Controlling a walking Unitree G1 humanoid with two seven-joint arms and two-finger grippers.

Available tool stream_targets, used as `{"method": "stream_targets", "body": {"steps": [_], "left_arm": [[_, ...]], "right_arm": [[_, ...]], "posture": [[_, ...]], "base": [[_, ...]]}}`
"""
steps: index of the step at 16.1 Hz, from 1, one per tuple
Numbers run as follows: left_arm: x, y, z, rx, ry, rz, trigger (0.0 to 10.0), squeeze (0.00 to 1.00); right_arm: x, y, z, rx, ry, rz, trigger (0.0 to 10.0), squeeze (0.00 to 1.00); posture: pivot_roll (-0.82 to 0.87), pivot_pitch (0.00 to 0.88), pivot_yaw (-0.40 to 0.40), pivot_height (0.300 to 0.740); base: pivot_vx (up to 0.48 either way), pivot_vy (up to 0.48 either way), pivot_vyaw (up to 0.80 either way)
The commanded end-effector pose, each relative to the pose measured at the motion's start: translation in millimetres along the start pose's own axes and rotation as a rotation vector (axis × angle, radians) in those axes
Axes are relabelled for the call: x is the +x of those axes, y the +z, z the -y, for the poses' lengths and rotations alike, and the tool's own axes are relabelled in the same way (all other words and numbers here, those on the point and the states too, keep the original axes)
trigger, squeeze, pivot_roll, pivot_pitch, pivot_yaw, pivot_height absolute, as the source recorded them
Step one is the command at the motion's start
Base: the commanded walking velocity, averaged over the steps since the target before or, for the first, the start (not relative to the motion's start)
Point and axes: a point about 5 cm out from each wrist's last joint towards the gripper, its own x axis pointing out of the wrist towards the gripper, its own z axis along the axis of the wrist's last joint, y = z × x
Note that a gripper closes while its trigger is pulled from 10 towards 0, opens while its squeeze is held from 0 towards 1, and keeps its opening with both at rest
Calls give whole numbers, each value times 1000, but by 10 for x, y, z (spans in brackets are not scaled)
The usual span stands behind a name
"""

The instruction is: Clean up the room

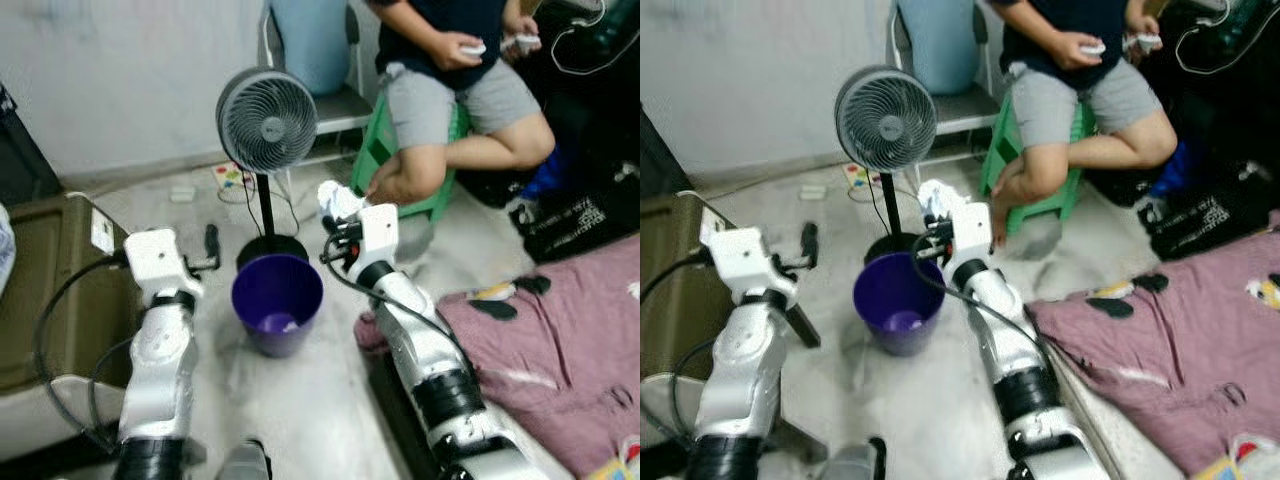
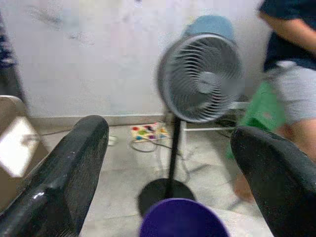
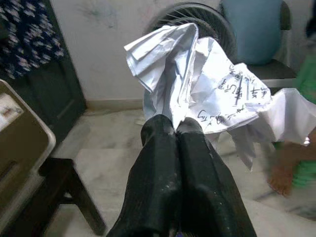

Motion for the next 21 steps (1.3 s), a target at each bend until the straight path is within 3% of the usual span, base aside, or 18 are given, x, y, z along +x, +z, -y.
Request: {"method": "stream_targets", "body": {"steps": [1, 10, 16, 21], "left_arm": [[1, 13, -17, 3, -4, 3, 10000, 0], [2, 7, 48, -17, -31, 1, 10000, 0], [-16, 16, 64, -38, -63, 7, 10000, 0], [-9, 17, 79, -46, -79, 7, 10000, 0]], "right_arm": [[33, 77, -22, -11, 7, 29, 10000, 0], [28, 84, -5, -12, -3, 31, 10000, 0], [42, 90, -11, -21, -6, 29, 10000, 0], [41, 93, -18, -16, -5, 33, 10000, 0]], "posture": [[-15, 0, -39, 740], [-23, 0, -37, 740], [-24, 0, -40, 740], [-28, 0, -37, 740]], "base": [[0, 0, 800], [0, 0, 774], [0, 0, 0], [0, 0, 749]]}}
